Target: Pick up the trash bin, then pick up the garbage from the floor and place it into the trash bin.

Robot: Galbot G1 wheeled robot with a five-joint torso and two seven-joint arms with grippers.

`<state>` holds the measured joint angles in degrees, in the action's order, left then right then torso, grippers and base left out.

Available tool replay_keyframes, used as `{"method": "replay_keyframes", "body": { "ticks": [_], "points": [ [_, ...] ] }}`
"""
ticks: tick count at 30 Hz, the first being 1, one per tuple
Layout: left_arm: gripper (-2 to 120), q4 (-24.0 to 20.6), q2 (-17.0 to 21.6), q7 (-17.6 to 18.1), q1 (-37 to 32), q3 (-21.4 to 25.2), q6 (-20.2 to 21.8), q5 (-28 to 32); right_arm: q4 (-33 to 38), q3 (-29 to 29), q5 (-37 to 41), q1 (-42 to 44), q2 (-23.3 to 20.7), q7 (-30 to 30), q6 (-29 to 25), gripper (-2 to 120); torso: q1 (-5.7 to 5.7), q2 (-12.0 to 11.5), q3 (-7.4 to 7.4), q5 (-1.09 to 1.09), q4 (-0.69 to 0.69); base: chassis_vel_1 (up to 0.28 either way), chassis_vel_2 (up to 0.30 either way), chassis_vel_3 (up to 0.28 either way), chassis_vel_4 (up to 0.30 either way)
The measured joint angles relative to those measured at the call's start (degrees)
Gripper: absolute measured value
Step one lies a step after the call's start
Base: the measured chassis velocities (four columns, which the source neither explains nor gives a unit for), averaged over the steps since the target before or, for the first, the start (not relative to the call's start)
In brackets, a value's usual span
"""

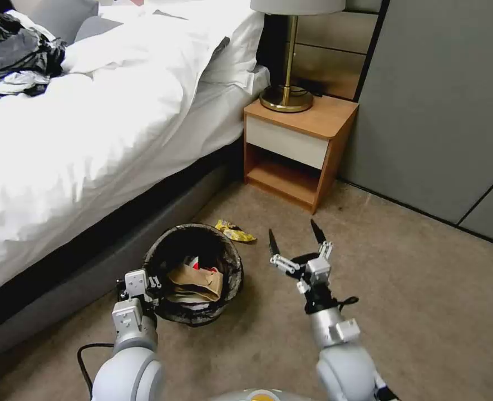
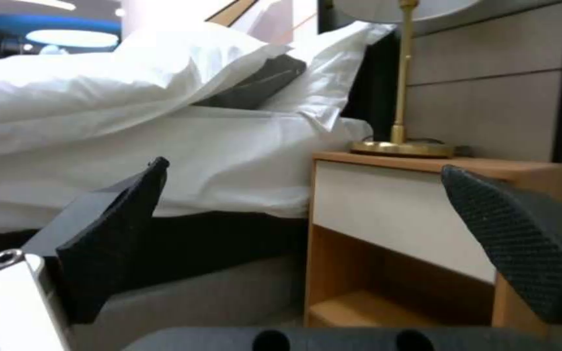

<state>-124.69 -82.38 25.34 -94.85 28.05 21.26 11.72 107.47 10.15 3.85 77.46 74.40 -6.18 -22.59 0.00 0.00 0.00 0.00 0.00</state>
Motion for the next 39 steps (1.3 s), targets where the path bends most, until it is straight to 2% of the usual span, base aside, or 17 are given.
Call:
{"method": "replay_keyframes", "body": {
  "ticks": [2, 3, 5, 6, 9, 10, 13, 14, 17, 18, 22, 23, 26, 28, 29, 34, 39],
  "points": [
    [0, 0.26, -0.58, 0.25, -0.13, 0.12, -0.21, -0.15, -3.48, -1.29, 2.16, -7.08, -1.35, 1.50, 3.35, 100, 0.00, 0.00, 0.00, -0.01, -0.01, 0.000, 0.000, 0.000, 0.000],
    [0, 0.26, -0.58, 0.25, -0.13, 0.12, -0.21, -0.15, -3.48, -1.29, 2.16, -7.08, -1.35, 1.50, 3.35, 100, 0.00, 0.00, 0.00, -0.01, -0.01, 0.000, 0.000, 0.000, 0.000],
    [0, 0.33, -1.16, 0.43, -0.34, 0.32, -0.23, -0.24, -11.83, -3.59, 3.44, -16.73, -1.71, 3.87, 5.57, 100, 0.00, 0.00, 0.00, 0.00, 0.03, 0.000, 0.000, 0.000, 0.000],
    [0, 0.33, -1.16, 0.43, -0.34, 0.32, -0.23, -0.24, -11.83, -3.59, 3.44, -16.73, -1.71, 3.87, 5.57, 100, 0.00, 0.00, 0.00, 0.00, 0.03, 0.000, 0.000, 0.000, 0.000],
    [0, 0.48, -1.76, 0.58, -0.52, 0.89, -0.27, -0.43, -25.31, -6.85, 3.61, -26.69, -0.67, 9.70, 6.35, 100, 0.00, 0.00, 0.01, 0.00, -0.01, 0.000, 0.000, 0.000, 0.000],
    [0, 0.48, -1.76, 0.58, -0.52, 0.89, -0.27, -0.43, -25.31, -6.85, 3.61, -26.69, -0.67, 9.70, 6.35, 100, 0.00, 0.00, 0.01, 0.00, -0.01, 0.000, 0.000, 0.000, 0.000],
    [0, 1.01, -2.08, 0.61, -0.65, 1.29, -0.31, -0.74, -40.33, -11.05, 2.69, -37.22, 1.70, 15.35, 6.33, 100, 0.01, 0.00, 0.01, -0.03, 0.02, 0.000, 0.000, 0.000, 0.000],
    [0, 1.01, -2.08, 0.61, -0.65, 1.29, -0.31, -0.74, -40.33, -11.05, 2.69, -37.22, 1.70, 15.35, 6.33, 100, 0.01, 0.00, 0.01, -0.03, 0.02, 0.000, 0.000, 0.000, 0.000],
    [0, 1.56, -2.35, 0.61, -0.61, 1.28, -0.32, -1.08, -50.64, -13.83, 1.12, -42.86, 3.93, 18.65, 5.89, 100, 0.01, 0.00, 0.01, -0.01, 0.01, 0.000, 0.000, 0.000, 0.000],
    [0, 1.56, -2.35, 0.61, -0.61, 1.28, -0.32, -1.08, -50.64, -13.83, 1.12, -42.86, 3.93, 18.65, 5.89, 100, 0.01, 0.00, 0.01, -0.01, 0.01, 0.000, 0.000, 0.000, 0.000],
    [0, 2.09, -2.97, 0.61, -0.68, 0.97, -0.34, -1.95, -66.56, -15.65, -4.24, -49.57, 9.35, 21.50, 3.46, 100, 0.01, -0.01, 0.01, -0.01, -0.01, 0.000, 0.000, 0.000, 0.000],
    [0, 2.09, -2.97, 0.61, -0.68, 0.97, -0.34, -1.95, -66.56, -15.65, -4.24, -49.57, 9.35, 21.50, 3.46, 100, 0.01, -0.01, 0.01, -0.01, -0.01, 0.000, 0.000, 0.000, 0.000],
    [0, 2.26, -3.30, 0.55, -1.03, 0.72, -0.38, -2.64, -75.90, -14.70, -9.03, -53.43, 14.43, 21.73, 2.90, 100, 0.01, 0.00, 0.01, -0.01, 0.01, 0.000, 0.000, 0.000, 0.000],
    [0, 2.27, -3.43, 0.55, -1.19, 0.61, -0.40, -2.92, -79.00, -14.04, -10.93, -54.81, 16.38, 21.27, 3.33, 100, 0.01, 0.00, 0.01, -0.01, 0.01, 0.000, 0.000, 0.000, 0.000],
    [0, 2.28, -3.54, 0.53, -1.35, 0.50, -0.41, -3.18, -81.40, -13.50, -12.44, -55.98, 17.48, 20.90, 3.77, 100, 0.01, 0.00, 0.01, 0.02, 0.07, 0.000, 0.000, 0.000, 0.000],
    [0, 2.23, -3.91, 0.55, -2.86, 0.22, -1.02, -4.69, -91.19, -11.31, -17.05, -61.00, 18.13, 18.49, 7.54, 100, 0.01, 0.00, 0.00, -0.01, -0.01, 0.000, 0.000, 0.000, 0.000],
    [0, 1.89, -4.34, 0.42, -4.35, -0.17, -1.57, -5.86, -93.45, -10.91, -16.63, -61.95, 18.05, 18.04, 10.66, 100, 0.01, 0.00, 0.00, 0.02, 0.00, 0.000, 0.000, 0.000, 0.000]
  ]
}}
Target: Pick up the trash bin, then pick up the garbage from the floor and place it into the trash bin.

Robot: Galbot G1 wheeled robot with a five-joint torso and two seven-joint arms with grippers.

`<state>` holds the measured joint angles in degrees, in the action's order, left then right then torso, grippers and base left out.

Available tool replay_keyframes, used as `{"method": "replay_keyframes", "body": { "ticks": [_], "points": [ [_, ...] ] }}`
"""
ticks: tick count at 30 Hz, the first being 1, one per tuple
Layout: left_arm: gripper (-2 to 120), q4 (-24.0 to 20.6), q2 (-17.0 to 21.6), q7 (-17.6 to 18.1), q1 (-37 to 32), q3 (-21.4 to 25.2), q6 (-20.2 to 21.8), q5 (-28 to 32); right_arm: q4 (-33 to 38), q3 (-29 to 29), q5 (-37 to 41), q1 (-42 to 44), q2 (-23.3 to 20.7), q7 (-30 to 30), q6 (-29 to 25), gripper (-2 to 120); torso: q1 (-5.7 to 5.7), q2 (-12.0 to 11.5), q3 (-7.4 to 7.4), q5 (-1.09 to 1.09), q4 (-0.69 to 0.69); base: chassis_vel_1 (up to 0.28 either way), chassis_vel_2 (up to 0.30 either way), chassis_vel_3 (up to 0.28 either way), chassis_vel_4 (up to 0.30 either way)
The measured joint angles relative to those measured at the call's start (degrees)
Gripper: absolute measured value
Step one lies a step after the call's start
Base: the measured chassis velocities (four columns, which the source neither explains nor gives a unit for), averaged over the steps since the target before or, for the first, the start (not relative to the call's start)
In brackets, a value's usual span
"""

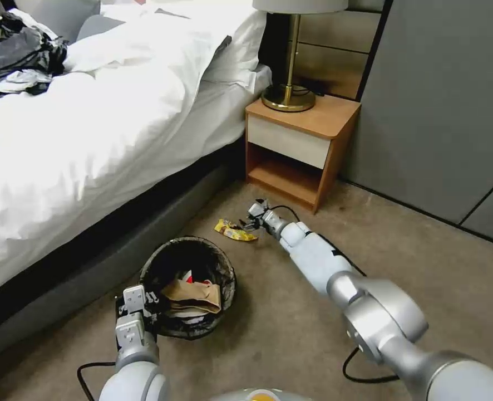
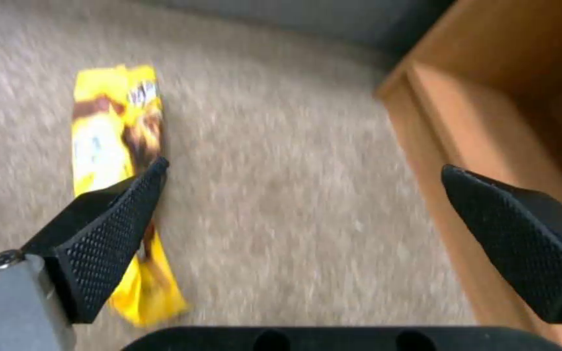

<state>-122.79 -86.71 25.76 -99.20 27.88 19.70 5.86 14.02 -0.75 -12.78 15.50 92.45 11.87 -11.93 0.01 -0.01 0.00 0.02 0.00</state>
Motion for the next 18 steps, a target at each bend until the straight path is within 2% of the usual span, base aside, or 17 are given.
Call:
{"method": "replay_keyframes", "body": {
  "ticks": [8, 18],
  "points": [
    [0, -1.38, -0.56, -0.26, -2.57, -0.42, -0.22, -1.63, -1.97, 0.87, 3.60, 0.50, -0.17, -2.79, 7.90, 100, 0.00, 0.00, 0.00, -0.03, 0.00, 0.000, 0.000, 0.000, 0.000],
    [0, -2.59, -1.12, -0.37, -4.02, -0.51, -0.36, -2.76, 0.23, 0.93, 5.87, 1.37, -0.23, -1.16, 7.06, 100, 0.00, 0.00, 0.00, -0.02, 0.01, 0.000, 0.000, 0.000, 0.000]
  ]
}}
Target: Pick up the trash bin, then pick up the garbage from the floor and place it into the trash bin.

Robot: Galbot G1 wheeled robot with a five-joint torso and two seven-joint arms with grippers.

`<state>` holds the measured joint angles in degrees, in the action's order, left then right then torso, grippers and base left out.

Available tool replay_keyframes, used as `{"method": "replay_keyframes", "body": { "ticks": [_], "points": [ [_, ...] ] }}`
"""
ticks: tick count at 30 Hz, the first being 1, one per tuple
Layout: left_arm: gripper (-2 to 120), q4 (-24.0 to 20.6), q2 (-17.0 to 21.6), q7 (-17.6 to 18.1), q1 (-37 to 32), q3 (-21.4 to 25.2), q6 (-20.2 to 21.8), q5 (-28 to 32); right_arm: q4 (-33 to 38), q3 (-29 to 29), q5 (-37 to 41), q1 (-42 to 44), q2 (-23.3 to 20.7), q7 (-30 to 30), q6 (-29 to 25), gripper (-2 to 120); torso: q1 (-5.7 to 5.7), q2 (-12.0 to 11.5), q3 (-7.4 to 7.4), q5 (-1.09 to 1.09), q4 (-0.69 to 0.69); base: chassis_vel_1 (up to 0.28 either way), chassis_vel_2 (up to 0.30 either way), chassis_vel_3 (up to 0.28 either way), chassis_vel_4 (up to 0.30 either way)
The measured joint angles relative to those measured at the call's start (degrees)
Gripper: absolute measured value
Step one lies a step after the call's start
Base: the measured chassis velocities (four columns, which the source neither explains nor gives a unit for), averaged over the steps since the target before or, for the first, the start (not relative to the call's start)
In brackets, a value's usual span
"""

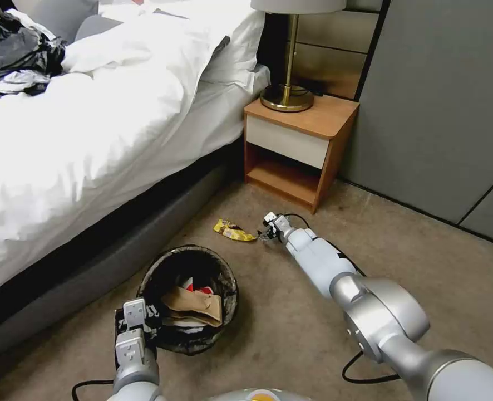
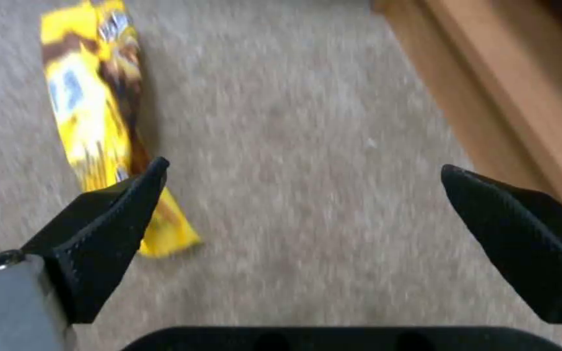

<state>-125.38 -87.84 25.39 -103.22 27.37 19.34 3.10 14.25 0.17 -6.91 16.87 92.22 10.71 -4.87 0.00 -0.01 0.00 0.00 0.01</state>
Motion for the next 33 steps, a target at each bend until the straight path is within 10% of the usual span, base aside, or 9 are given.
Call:
{"method": "replay_keyframes", "body": {
  "ticks": [33],
  "points": [
    [0, 0.06, -1.12, -0.20, 0.00, -0.67, -0.23, -1.61, 1.38, -1.05, 4.64, -0.08, -0.09, 11.36, -7.92, 100, 0.00, 0.00, 0.00, 0.00, -0.01, 0.000, 0.000, 0.000, 0.000]
  ]
}}
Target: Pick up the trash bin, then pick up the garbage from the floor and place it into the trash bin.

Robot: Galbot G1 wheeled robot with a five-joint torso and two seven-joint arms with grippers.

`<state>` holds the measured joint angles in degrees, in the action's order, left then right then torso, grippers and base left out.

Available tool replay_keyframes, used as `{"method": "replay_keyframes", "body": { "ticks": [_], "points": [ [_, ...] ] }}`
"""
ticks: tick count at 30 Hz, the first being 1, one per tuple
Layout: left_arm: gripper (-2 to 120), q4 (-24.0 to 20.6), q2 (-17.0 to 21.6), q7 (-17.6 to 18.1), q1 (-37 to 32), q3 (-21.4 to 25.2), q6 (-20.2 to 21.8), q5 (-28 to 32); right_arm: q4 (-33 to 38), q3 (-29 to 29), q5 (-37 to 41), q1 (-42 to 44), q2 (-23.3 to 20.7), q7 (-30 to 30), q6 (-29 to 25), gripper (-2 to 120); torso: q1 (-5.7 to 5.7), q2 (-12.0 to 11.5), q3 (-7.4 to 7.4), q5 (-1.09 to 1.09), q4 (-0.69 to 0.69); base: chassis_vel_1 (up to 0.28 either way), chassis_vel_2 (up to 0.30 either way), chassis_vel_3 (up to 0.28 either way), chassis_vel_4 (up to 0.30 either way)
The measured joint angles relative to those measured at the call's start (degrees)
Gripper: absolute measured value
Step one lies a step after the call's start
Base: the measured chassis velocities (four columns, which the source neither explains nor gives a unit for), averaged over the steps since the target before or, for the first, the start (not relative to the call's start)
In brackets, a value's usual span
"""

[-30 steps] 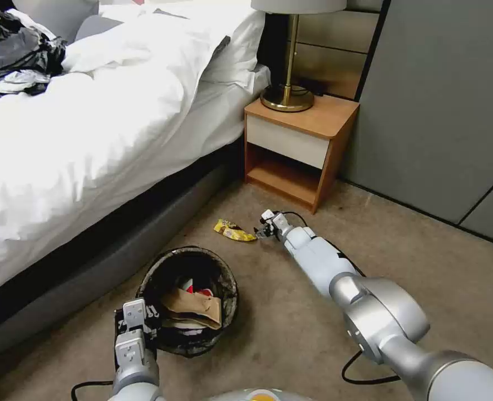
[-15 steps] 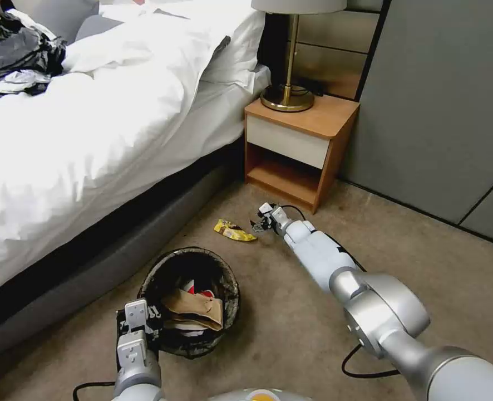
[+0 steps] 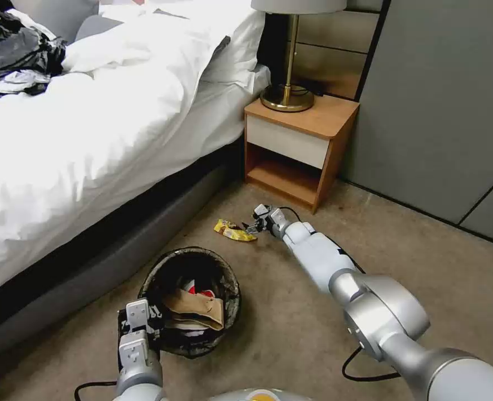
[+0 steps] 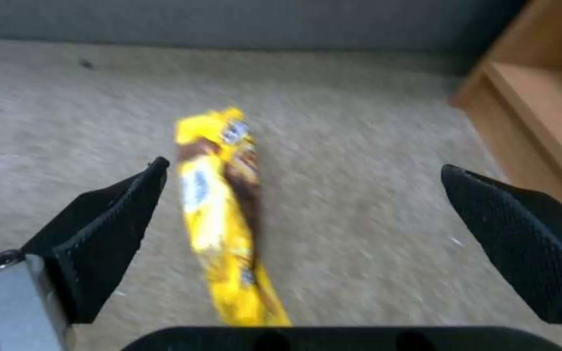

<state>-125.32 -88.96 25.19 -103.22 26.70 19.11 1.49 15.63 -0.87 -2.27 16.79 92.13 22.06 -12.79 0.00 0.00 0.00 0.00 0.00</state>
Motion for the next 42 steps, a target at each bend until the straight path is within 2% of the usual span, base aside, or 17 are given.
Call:
{"method": "replay_keyframes", "body": {
  "ticks": [14, 30, 42],
  "points": [
    [0, 0.36, -0.25, -0.05, 0.43, -0.15, -0.09, -0.17, -0.27, -0.27, 2.73, 1.54, 0.00, -0.47, -0.34, 100, 0.00, 0.00, 0.00, 0.00, 0.00, 0.000, 0.000, 0.000, 0.000],
    [0, 0.70, -0.10, -0.09, 0.88, -0.20, -0.09, -0.09, 0.91, -0.68, 0.50, 4.24, 0.00, -1.11, 0.97, 100, 0.00, 0.00, 0.00, 0.00, 0.00, 0.000, 0.000, 0.000, 0.000],
    [0, 1.04, -0.13, -0.22, 1.63, -0.33, 0.00, 0.10, 1.04, -0.87, 0.58, 4.97, -0.01, -1.20, 0.77, 100, 0.00, 0.00, 0.00, -0.01, -0.01, -0.108, 0.124, 0.116, -0.121]
  ]
}}
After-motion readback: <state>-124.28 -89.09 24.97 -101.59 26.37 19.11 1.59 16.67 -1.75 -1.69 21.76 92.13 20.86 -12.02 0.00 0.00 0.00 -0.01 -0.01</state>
